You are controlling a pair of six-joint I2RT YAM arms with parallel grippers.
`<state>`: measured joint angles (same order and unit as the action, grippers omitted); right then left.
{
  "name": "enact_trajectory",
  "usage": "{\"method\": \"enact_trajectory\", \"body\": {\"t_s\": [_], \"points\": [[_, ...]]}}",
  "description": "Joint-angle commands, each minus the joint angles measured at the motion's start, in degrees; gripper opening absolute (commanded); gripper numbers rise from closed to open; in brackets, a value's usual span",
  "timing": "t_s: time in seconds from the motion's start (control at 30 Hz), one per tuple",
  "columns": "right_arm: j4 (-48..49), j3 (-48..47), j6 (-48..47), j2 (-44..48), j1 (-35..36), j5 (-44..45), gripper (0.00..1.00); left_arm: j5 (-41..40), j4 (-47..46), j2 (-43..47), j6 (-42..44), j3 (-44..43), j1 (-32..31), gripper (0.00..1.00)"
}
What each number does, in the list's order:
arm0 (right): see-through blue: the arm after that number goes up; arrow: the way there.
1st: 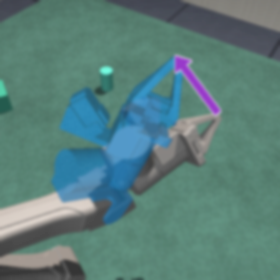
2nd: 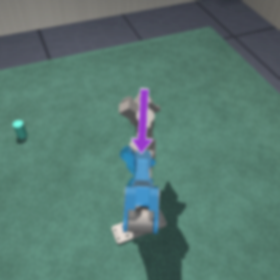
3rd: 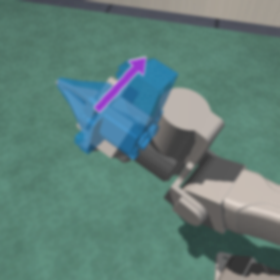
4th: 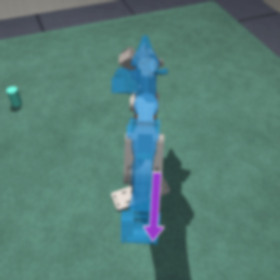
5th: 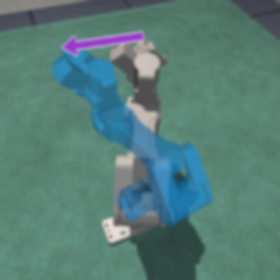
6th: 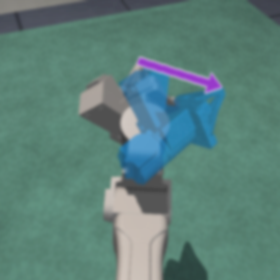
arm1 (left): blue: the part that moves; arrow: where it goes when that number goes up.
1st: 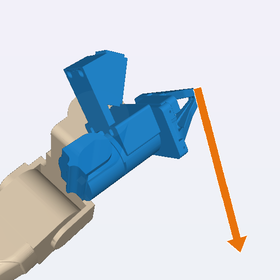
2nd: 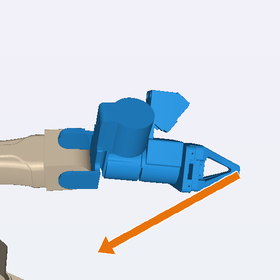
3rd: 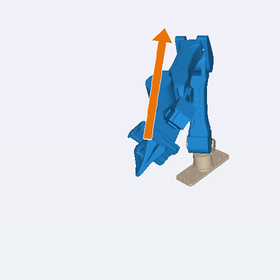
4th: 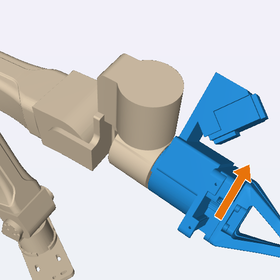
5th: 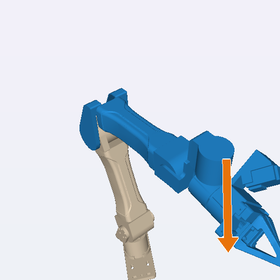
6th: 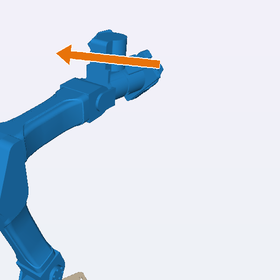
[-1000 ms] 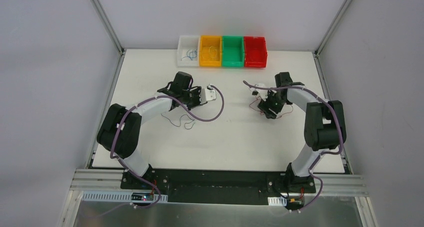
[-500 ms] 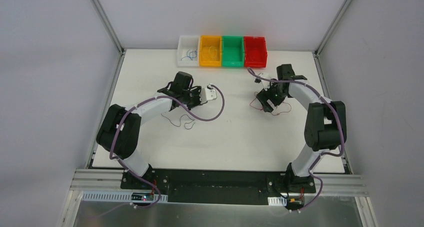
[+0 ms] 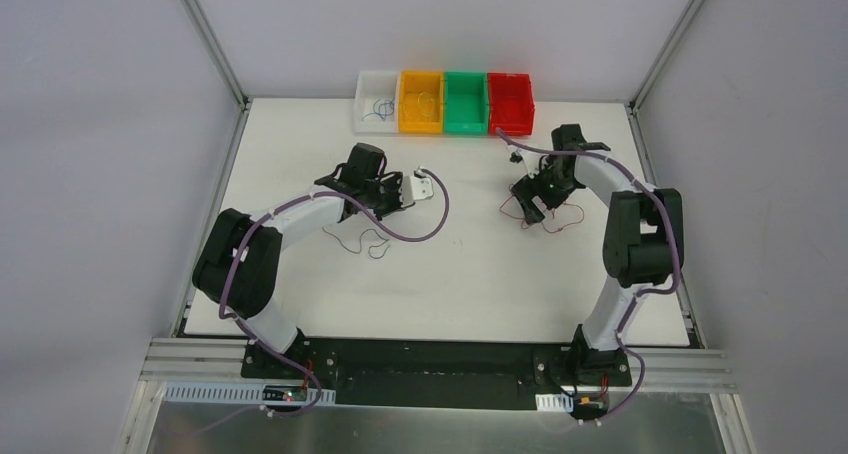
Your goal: Untangle the cables
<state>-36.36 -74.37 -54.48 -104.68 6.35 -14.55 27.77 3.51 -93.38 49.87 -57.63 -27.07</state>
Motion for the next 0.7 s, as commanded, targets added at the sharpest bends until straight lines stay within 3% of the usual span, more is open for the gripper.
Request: {"method": "enact_trajectory", "body": {"t_s": [0.0, 0.27, 0.4, 0.67], "points": [[-4.2, -3.9, 1.7, -2.9, -0.5, -3.0, 0.89, -0.8, 0.9, 2.4, -1.4, -0.3, -0.7, 0.15], [-6.4, -9.4, 6.1, -9.7, -1.0, -3.7, 0.39, -1.9, 1.1, 1.6, -2.8, -1.8, -0.8, 0.15], [-7.6, -10.6, 6.3, -8.6, -1.0, -4.0, 0.0, -2.3, 1.3, 1.5, -3.6, -2.4, -0.8, 0.15], [-14.6, -13.0, 3.0, 1.3, -3.7, -11.8, 0.0, -2.1, 1.5, 2.0, -4.2, -2.1, -0.8, 0.14]]}}
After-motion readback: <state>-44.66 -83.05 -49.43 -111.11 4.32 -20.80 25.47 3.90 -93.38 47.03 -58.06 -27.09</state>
